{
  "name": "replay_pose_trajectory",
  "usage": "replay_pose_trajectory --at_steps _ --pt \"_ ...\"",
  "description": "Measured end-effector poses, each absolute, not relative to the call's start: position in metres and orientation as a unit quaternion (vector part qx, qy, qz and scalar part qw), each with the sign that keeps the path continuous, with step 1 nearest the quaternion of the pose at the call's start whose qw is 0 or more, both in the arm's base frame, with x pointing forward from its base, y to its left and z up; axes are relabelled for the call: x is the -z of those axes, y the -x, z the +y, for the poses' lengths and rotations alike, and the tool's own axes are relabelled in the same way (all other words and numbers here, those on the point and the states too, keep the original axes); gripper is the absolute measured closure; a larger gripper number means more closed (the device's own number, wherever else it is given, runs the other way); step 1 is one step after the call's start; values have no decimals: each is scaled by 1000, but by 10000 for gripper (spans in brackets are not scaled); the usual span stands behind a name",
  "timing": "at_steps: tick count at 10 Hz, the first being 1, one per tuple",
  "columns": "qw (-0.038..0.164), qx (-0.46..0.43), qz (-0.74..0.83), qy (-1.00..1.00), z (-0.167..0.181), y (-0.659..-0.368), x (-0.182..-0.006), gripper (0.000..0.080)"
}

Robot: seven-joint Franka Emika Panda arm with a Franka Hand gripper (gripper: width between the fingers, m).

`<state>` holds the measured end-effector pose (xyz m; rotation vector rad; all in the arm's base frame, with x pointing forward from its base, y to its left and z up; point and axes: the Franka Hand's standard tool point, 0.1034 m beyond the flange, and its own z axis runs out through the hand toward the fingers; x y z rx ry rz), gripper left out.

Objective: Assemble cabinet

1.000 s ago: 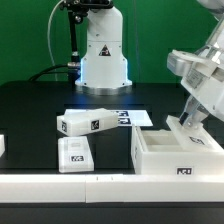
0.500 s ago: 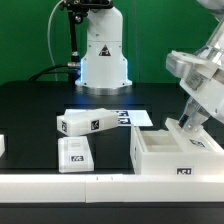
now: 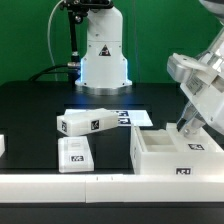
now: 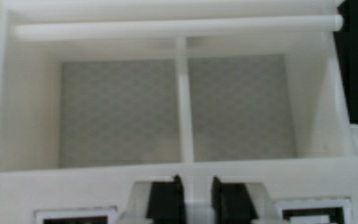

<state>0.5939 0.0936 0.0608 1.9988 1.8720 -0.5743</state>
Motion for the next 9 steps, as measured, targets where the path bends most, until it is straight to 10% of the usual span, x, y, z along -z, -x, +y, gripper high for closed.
replay_pose_trajectory --at_steps 4,7,9 --pt "170 203 658 -705 92 -594 -61 623" --pt "170 203 657 -706 89 -594 -61 151" --pt "170 204 656 -707 88 -595 -61 32"
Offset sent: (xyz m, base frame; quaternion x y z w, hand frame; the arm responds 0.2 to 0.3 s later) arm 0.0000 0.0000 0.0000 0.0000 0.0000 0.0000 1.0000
